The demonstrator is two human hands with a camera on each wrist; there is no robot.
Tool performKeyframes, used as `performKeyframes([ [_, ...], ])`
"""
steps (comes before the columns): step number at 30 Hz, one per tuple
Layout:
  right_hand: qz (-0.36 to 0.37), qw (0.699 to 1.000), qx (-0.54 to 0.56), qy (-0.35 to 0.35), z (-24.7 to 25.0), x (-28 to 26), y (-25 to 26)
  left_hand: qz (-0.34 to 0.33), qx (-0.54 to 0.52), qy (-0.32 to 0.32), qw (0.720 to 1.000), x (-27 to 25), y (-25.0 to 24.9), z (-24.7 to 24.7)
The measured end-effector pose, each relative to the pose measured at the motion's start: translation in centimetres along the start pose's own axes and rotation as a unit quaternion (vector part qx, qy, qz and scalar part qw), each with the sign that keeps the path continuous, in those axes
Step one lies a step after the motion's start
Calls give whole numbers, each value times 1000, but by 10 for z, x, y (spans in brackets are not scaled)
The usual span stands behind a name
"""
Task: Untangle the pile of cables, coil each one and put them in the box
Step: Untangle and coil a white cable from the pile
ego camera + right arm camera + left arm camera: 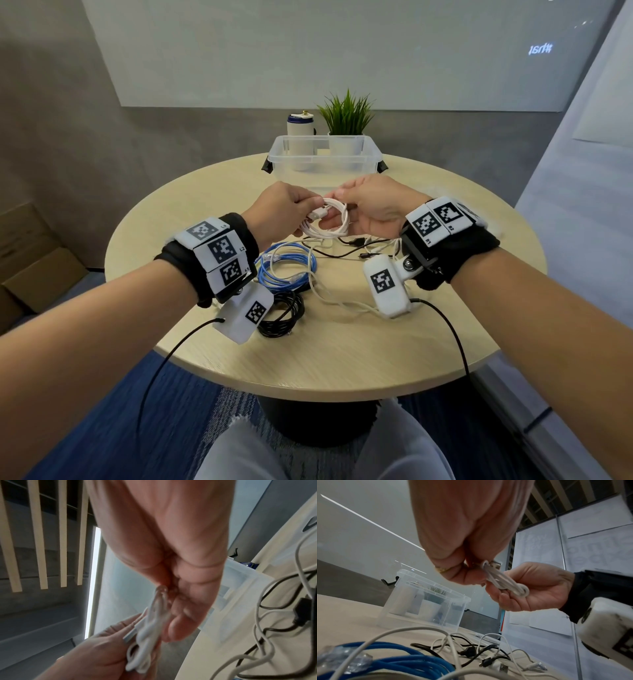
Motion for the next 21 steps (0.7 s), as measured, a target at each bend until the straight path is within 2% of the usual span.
performKeyframes([
  [3,11,1000,-4,9,-4,-2,1,13,-5,-2,1000,1,0,2],
  [7,13,998,4,-61,-5,1,1,7,-58,-19,998,0,-5,3],
  [9,11,996,0,-83,-7,2,1,-25,-11,-46,999,1,-6,6],
  [11,11,995,0,-95,-7,2,1,-41,67,-45,996,0,-6,10],
  [21,13,997,2,-76,-11,-1,-4,-3,187,5,982,1,-11,5],
])
Point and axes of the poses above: each hand's wrist, its own x-axis towards the middle knuckle, its own z-axis out of the back of the hand, y = z × x, the point moved 1 cm from there along x, towards the middle knuckle, and after that the axes turned 1 degree about -x, right-handed, at the moved point
